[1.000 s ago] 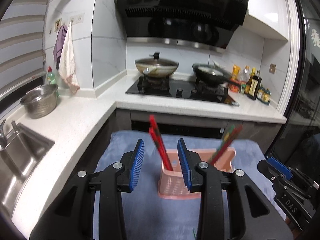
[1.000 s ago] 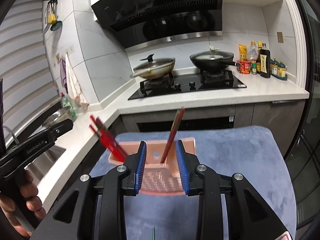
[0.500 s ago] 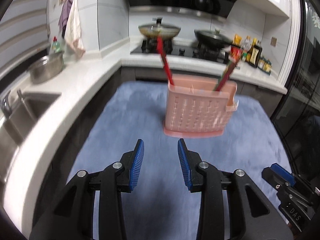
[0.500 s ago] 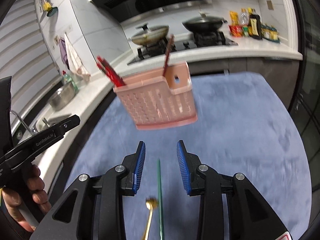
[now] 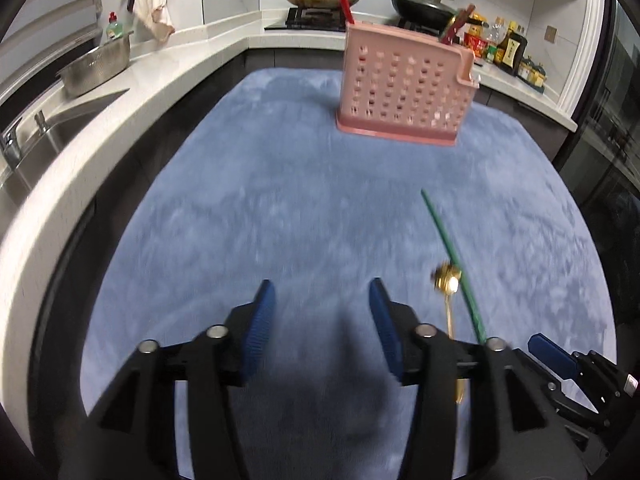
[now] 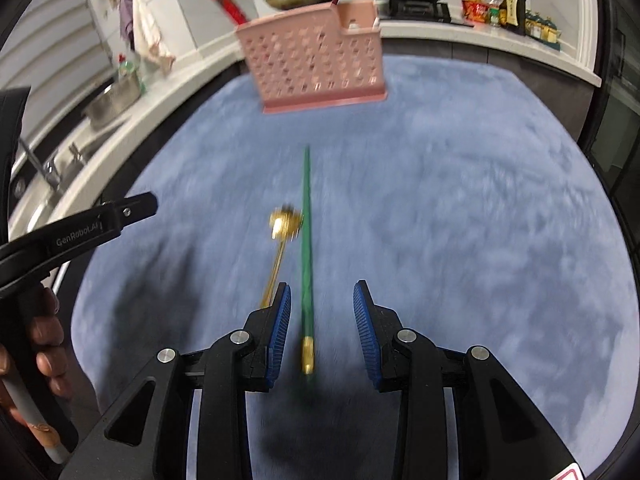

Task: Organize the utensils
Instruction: 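Grasp the gold spoon with the left tool while the right tool grasps the green chopstick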

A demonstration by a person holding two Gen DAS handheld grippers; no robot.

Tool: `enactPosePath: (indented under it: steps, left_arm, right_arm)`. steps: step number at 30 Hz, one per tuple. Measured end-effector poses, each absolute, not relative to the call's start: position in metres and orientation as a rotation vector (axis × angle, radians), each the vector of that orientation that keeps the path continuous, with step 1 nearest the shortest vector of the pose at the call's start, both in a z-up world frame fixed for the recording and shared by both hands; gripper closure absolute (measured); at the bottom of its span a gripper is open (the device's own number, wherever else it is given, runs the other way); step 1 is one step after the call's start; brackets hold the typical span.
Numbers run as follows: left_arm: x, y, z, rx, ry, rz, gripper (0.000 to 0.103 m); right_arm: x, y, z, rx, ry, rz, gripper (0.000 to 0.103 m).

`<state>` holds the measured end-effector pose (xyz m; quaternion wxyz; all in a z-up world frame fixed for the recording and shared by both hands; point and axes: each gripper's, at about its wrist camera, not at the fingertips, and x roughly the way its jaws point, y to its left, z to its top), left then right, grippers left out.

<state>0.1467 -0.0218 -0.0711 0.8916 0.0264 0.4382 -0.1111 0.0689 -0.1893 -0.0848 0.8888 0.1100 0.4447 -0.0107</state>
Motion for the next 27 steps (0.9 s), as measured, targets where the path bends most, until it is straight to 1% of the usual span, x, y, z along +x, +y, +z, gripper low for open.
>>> enactPosePath:
  steps: [8,11,15,17,19,24,27]
  left_arm:
    - [0.123,-0.02,-0.093,0.078,0.964,-0.246,0.055]
    - [0.117,-0.022,-0.097,0.096,0.97,-0.247,0.055]
    - [0.111,-0.025,-0.1,0.099,0.972,-0.257,0.052]
    - [0.11,-0.026,-0.101,0.098,0.976,-0.263,0.052]
    - [0.108,-0.029,-0.103,0.102,0.981,-0.27,0.052]
    - [0.106,-0.033,-0.105,0.105,0.989,-0.285,0.052]
    - [0.106,-0.035,-0.105,0.103,0.995,-0.294,0.05]
  right_arm:
    - [0.051,-0.176,-0.105,0.186,0.959,-0.019,0.071]
    - [0.048,-0.17,-0.107,0.14,0.946,-0.024,0.073]
    - [0.047,-0.17,-0.108,0.147,0.943,-0.023,0.08]
    - [0.048,-0.171,-0.11,0.153,0.945,-0.023,0.082]
    - [0.047,-0.171,-0.111,0.153,0.946,-0.023,0.087]
    - [0.047,-0.172,-0.114,0.152,0.945,-0.029,0.096]
    - [0.046,-0.173,-0.114,0.156,0.939,-0.032,0.096]
